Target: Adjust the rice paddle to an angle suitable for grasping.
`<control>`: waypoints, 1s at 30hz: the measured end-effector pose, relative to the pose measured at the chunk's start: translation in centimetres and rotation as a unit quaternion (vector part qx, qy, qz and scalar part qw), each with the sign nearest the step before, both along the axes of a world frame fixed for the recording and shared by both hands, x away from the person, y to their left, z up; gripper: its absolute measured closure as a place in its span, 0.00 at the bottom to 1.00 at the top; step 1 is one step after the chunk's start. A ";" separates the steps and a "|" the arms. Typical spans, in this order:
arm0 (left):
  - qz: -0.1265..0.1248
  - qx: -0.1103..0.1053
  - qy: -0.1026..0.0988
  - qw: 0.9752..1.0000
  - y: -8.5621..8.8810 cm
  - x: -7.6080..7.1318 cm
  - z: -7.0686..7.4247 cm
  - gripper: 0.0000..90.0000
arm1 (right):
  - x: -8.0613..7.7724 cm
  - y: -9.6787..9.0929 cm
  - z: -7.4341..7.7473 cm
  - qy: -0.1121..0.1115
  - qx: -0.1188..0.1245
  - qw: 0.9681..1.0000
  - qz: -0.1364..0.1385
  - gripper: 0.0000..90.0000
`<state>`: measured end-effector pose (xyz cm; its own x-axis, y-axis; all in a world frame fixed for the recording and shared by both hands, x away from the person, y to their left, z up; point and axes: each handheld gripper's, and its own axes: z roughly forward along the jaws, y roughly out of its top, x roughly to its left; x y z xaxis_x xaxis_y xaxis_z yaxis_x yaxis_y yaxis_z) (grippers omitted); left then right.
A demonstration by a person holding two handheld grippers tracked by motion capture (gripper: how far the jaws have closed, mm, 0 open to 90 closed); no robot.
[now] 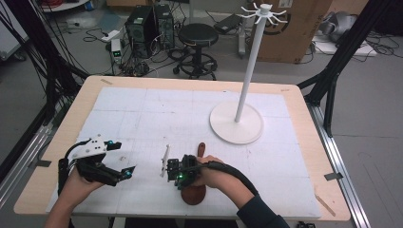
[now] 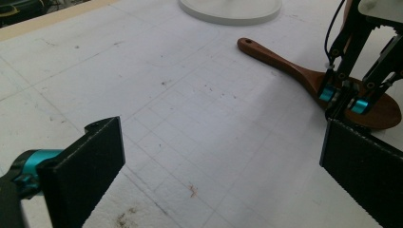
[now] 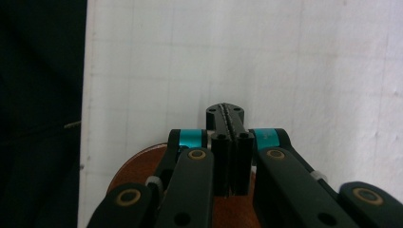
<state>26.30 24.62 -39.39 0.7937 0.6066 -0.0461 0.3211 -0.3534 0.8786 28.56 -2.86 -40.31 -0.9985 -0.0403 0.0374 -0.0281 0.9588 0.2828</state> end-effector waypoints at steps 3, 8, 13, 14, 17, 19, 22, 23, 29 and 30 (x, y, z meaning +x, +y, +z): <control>0.001 -0.002 0.000 1.000 0.0 0.0 0.0 0.02 | -0.2 -0.7 0.0 0.002 -0.004 1.000 -0.003 1.00; -0.001 0.001 0.000 1.000 -0.2 0.0 -0.1 0.02 | -0.3 -2.3 -0.1 0.006 -0.009 1.000 -0.015 1.00; 0.000 -0.001 0.001 1.000 -0.2 0.1 -0.1 0.02 | -0.4 -3.6 0.1 0.011 -0.010 1.000 -0.023 1.00; 0.001 0.000 0.001 1.000 -0.2 0.1 -0.1 0.02 | -0.4 -3.9 0.1 0.010 -0.011 1.000 -0.025 1.00; -0.001 -0.002 0.001 1.000 -0.2 0.1 -0.1 0.02 | -0.5 -5.5 0.0 0.016 -0.013 0.999 -0.036 1.00; -0.001 -0.001 0.001 1.000 -0.2 0.1 -0.1 0.02 | -0.5 -6.4 0.0 0.018 -0.014 0.999 -0.044 1.00; -0.001 -0.002 0.001 1.000 -0.3 0.1 -0.1 0.02 | -0.5 -7.7 0.1 0.020 -0.015 0.998 -0.052 1.00; -0.001 0.000 0.002 1.000 -0.3 0.1 -0.1 0.02 | -0.5 -8.0 0.1 0.020 -0.017 0.998 -0.056 1.00; -0.003 0.002 0.002 1.000 -0.4 0.1 -0.1 0.02 | -0.4 -10.2 0.2 0.021 -0.023 0.997 -0.077 1.00; -0.003 0.002 0.002 1.000 -0.4 0.1 -0.1 0.02 | -0.4 -10.5 0.2 0.020 -0.022 0.996 -0.080 1.00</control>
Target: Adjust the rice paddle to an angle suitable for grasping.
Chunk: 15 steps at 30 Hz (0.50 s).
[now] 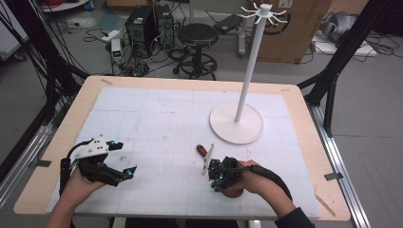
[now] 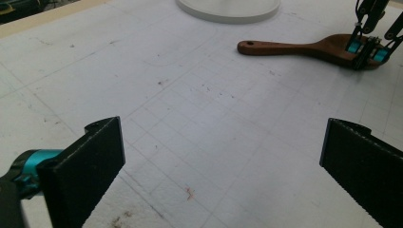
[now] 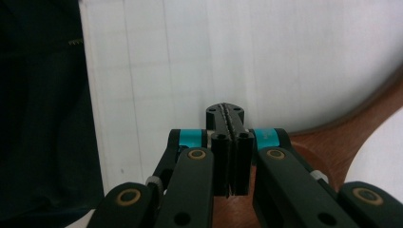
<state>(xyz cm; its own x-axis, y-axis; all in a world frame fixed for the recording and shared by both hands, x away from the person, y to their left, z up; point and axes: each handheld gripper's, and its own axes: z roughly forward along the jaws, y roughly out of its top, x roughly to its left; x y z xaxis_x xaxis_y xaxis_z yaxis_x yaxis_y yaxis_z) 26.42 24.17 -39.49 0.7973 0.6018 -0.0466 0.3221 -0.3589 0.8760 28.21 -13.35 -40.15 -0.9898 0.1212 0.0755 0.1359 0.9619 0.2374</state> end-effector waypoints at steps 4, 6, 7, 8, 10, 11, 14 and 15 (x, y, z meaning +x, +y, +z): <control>0.000 -0.001 0.000 1.000 0.0 0.0 0.0 0.02 | 0.0 -0.8 -0.1 0.002 -0.006 1.000 -0.008 1.00; 0.000 0.000 0.000 1.000 0.0 0.0 0.0 0.02 | 0.1 -1.1 0.0 0.002 -0.007 1.000 -0.011 1.00; 0.000 -0.001 0.000 1.000 0.0 0.0 0.0 0.02 | 0.2 -1.3 0.0 0.002 -0.009 1.000 -0.012 1.00; 0.000 -0.001 0.000 1.000 0.0 0.0 0.0 0.02 | 0.2 -1.5 0.1 0.002 -0.010 1.000 -0.014 1.00; 0.000 0.000 0.000 1.000 0.0 0.0 0.0 0.02 | 0.4 -1.9 0.1 -0.001 -0.014 1.000 -0.016 1.00; 0.000 -0.002 0.001 1.000 0.0 0.0 0.0 0.02 | 0.5 -2.1 0.1 0.001 -0.016 1.000 -0.020 1.00; -0.003 0.000 0.002 1.000 0.0 0.0 0.0 0.02 | 0.8 -2.8 0.2 -0.005 -0.018 0.999 -0.034 1.00; -0.003 0.001 0.002 1.000 0.0 0.0 0.0 0.02 | 1.0 -3.1 0.1 -0.006 -0.016 0.999 -0.035 1.00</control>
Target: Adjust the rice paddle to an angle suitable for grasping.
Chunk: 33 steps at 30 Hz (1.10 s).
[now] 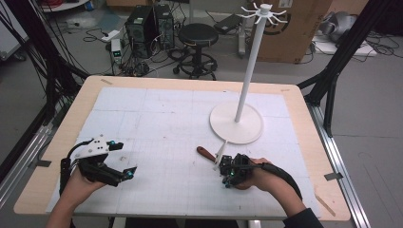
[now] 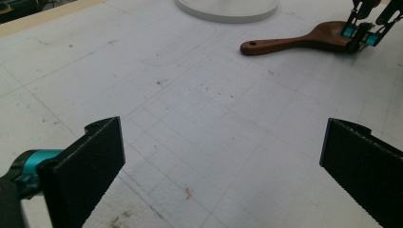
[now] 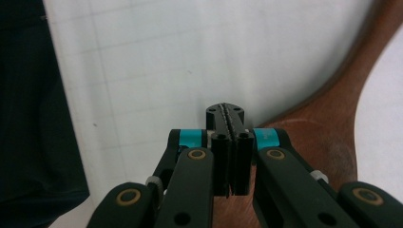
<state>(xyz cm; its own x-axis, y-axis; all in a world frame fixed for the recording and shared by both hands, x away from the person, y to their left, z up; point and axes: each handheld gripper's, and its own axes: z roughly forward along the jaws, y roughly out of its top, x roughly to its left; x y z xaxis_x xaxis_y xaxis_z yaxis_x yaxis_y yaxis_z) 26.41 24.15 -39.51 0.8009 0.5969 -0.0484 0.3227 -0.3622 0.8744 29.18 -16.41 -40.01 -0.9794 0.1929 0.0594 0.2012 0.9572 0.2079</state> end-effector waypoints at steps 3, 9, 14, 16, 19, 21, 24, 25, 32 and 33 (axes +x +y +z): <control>-0.001 0.002 0.001 1.000 0.0 0.0 0.0 0.02 | 0.3 -0.5 0.0 -0.004 -0.001 1.000 -0.006 1.00; 0.000 0.003 0.001 1.000 0.0 0.0 0.0 0.02 | 0.3 -1.0 0.3 -0.003 0.010 1.000 -0.011 0.99; 0.000 0.001 0.002 1.000 -0.1 0.0 -0.1 0.02 | 0.3 -1.2 1.0 -0.006 0.029 0.999 -0.013 0.99; -0.001 0.002 0.002 1.000 -0.1 0.0 -0.1 0.02 | 0.5 -1.4 1.4 -0.009 0.038 0.999 -0.021 0.95; -0.002 0.003 0.003 1.000 -0.1 0.0 -0.1 0.02 | 0.7 -1.5 1.8 -0.004 0.049 0.998 -0.032 0.86; -0.002 0.002 0.003 1.000 -0.1 0.0 -0.1 0.02 | 0.8 -1.5 1.8 -0.004 0.050 0.998 -0.034 0.81; -0.001 0.002 0.002 1.000 -0.1 0.0 -0.1 0.02 | 0.8 -1.5 2.0 0.005 0.055 0.998 -0.040 0.65; -0.001 0.002 0.004 1.000 -0.1 0.1 -0.1 0.02 | 0.8 -1.5 2.0 0.008 0.054 0.998 -0.041 0.62; -0.002 -0.001 0.006 1.000 -0.3 0.3 -0.1 0.02 | 0.8 -1.7 2.3 -0.001 0.056 0.997 -0.061 0.36; -0.002 -0.003 0.007 1.000 -0.3 0.4 -0.2 0.02 | 0.8 -1.7 2.3 -0.002 0.053 0.996 -0.066 0.30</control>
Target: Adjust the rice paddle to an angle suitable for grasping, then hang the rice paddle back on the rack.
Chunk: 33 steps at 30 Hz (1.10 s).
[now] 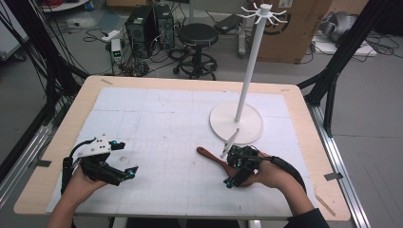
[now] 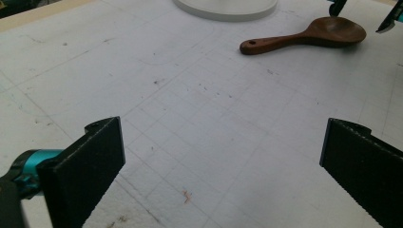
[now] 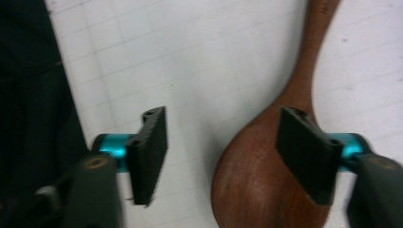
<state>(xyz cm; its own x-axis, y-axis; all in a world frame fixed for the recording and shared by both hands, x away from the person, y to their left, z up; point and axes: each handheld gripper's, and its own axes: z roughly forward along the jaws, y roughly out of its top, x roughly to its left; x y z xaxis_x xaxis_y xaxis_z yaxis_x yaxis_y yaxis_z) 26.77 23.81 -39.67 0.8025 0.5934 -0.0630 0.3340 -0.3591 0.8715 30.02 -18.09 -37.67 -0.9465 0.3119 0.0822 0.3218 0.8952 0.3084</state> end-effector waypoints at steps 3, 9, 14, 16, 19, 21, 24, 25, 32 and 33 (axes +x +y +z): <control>-0.003 0.005 -0.001 1.000 0.0 0.1 0.0 0.02 | 0.0 0.0 0.1 -0.010 -0.005 1.000 -0.016 0.19; -0.003 0.004 0.000 1.000 -0.1 0.1 0.0 0.02 | 0.1 0.0 0.3 -0.035 -0.015 0.998 -0.043 0.02; -0.007 0.006 0.001 1.000 -0.2 0.3 0.0 0.02 | 0.1 0.0 0.3 -0.041 -0.017 0.998 -0.049 0.02; -0.009 0.006 0.003 1.000 -0.3 0.3 0.0 0.02 | 0.1 0.1 0.3 -0.042 -0.021 0.998 -0.050 0.02; -0.009 0.007 0.003 1.000 -0.4 0.2 0.0 0.02 | 0.2 0.4 0.5 -0.046 -0.020 0.998 -0.048 0.02; -0.009 0.009 0.002 1.000 -0.3 0.2 0.1 0.02 | 0.3 0.6 0.7 -0.048 -0.020 0.998 -0.047 0.02; -0.008 0.006 0.001 1.000 -0.3 0.1 0.1 0.02 | 0.5 1.0 0.9 -0.050 -0.022 0.997 -0.045 0.02; -0.009 0.009 0.001 1.000 -0.3 0.1 0.1 0.02 | 0.5 1.0 0.9 -0.050 -0.022 0.997 -0.045 0.02; -0.009 0.011 0.001 1.000 -0.4 0.0 0.1 0.02 | 0.9 1.1 1.3 -0.053 -0.019 0.997 -0.047 0.02; -0.009 0.012 0.001 1.000 -0.4 0.0 0.1 0.02 | 0.9 1.1 1.3 -0.054 -0.019 0.997 -0.047 0.02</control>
<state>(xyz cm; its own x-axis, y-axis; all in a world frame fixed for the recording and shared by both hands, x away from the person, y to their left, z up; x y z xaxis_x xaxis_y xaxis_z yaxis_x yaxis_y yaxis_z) 26.81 23.43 -39.58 0.8134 0.5794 -0.0512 0.3294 -0.3863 0.8616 30.95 -16.95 -36.35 -0.9153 0.4014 -0.0319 0.3724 0.8740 0.3121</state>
